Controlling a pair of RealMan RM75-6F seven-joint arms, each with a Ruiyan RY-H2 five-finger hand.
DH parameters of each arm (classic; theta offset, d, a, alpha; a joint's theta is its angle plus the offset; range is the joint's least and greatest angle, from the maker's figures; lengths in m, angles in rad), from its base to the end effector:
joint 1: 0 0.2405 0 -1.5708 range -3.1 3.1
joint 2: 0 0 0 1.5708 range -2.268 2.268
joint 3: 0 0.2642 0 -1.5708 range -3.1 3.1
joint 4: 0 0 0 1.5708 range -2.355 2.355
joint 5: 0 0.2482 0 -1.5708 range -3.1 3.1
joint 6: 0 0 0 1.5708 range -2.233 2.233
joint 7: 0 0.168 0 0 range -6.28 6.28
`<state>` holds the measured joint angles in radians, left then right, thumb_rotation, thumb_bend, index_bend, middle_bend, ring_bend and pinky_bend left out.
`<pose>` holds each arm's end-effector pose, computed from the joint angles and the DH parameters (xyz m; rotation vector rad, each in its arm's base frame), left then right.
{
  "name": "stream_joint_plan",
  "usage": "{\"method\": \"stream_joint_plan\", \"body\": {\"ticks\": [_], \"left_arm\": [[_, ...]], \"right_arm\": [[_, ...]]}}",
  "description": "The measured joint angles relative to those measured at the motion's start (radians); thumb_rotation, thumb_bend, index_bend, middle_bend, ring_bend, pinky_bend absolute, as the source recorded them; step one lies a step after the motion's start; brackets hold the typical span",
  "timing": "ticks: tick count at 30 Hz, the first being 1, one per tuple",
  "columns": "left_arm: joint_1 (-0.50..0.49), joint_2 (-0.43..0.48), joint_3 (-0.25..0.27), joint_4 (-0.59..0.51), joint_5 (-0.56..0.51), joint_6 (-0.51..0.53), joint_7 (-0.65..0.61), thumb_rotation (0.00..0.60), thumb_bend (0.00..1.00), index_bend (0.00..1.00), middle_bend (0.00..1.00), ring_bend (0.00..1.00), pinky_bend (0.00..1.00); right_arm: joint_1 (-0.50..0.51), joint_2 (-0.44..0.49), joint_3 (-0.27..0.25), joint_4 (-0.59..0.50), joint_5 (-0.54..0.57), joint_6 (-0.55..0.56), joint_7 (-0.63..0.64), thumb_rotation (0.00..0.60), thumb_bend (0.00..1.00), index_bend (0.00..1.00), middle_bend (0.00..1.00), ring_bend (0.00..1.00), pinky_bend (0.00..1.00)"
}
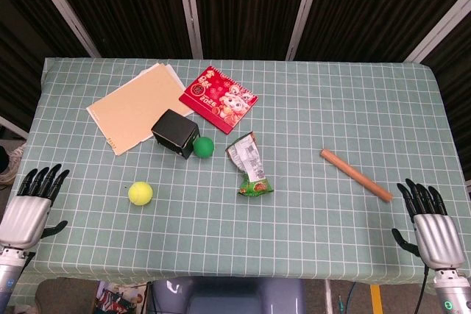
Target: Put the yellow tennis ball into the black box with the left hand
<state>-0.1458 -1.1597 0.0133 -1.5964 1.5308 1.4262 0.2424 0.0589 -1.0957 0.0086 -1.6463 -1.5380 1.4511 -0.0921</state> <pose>-0.3243 0.2118 0.0942 -1.5859 -0.7568 -0.7305 -0.3331 -0.1889 0.1176 1.4737 -0.8953 0.7994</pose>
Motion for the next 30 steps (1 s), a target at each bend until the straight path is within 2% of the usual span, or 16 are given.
{"method": "stream_joint_plan", "body": {"ticks": [7, 9, 10, 11, 14, 17, 20, 23, 26, 30], "left_arm": [[-0.004, -0.004, -0.001, 0.007, -0.016, -0.024, 0.002, 0.6, 0.07, 0.0, 0.0, 0.0, 0.0], [-0.008, -0.007, 0.002, 0.008, -0.014, -0.033, 0.009, 0.6, 0.1, 0.06, 0.02, 0.0, 0.0], [-0.01, -0.008, 0.003, 0.009, -0.01, -0.035, 0.009, 0.6, 0.13, 0.11, 0.07, 0.03, 0.02], [-0.012, -0.01, 0.005, 0.009, -0.004, -0.038, 0.008, 0.6, 0.16, 0.18, 0.13, 0.07, 0.09], [-0.021, -0.018, 0.013, 0.021, 0.035, -0.039, 0.007, 0.6, 0.2, 0.31, 0.34, 0.25, 0.36], [-0.029, -0.037, 0.018, 0.054, 0.079, -0.028, 0.01, 0.6, 0.2, 0.37, 0.46, 0.36, 0.41], [-0.042, -0.065, 0.031, 0.106, 0.125, -0.029, -0.012, 0.6, 0.22, 0.44, 0.53, 0.46, 0.48], [-0.056, -0.089, 0.047, 0.148, 0.147, -0.048, -0.042, 0.6, 0.31, 0.53, 0.65, 0.59, 0.57], [-0.072, -0.116, 0.061, 0.191, 0.171, -0.069, -0.075, 0.6, 0.37, 0.56, 0.67, 0.61, 0.59], [-0.095, -0.145, 0.071, 0.226, 0.179, -0.123, -0.062, 0.6, 0.38, 0.56, 0.69, 0.63, 0.6]], "right_arm": [[0.005, -0.005, 0.005, 0.0, 0.006, -0.006, -0.005, 0.6, 0.32, 0.0, 0.0, 0.0, 0.0], [0.006, -0.005, 0.005, 0.002, 0.009, -0.011, -0.003, 0.6, 0.32, 0.0, 0.0, 0.0, 0.0], [0.007, -0.005, 0.005, 0.002, 0.01, -0.012, 0.0, 0.6, 0.32, 0.0, 0.0, 0.0, 0.0], [0.007, -0.004, 0.006, 0.001, 0.011, -0.012, 0.003, 0.6, 0.32, 0.0, 0.0, 0.0, 0.0], [0.007, -0.001, 0.006, 0.0, 0.004, -0.007, 0.007, 0.6, 0.32, 0.0, 0.0, 0.0, 0.0], [0.004, 0.003, 0.005, 0.001, 0.007, -0.006, 0.014, 0.6, 0.32, 0.0, 0.0, 0.0, 0.0], [0.003, 0.006, 0.006, 0.003, 0.013, -0.007, 0.022, 0.6, 0.32, 0.0, 0.0, 0.0, 0.0], [0.005, 0.007, 0.006, 0.008, 0.014, -0.012, 0.029, 0.6, 0.32, 0.0, 0.0, 0.0, 0.0], [0.006, 0.009, 0.006, 0.009, 0.013, -0.014, 0.037, 0.6, 0.32, 0.0, 0.0, 0.0, 0.0], [0.003, 0.013, 0.008, 0.01, 0.013, -0.005, 0.045, 0.6, 0.32, 0.0, 0.0, 0.0, 0.0]]}}
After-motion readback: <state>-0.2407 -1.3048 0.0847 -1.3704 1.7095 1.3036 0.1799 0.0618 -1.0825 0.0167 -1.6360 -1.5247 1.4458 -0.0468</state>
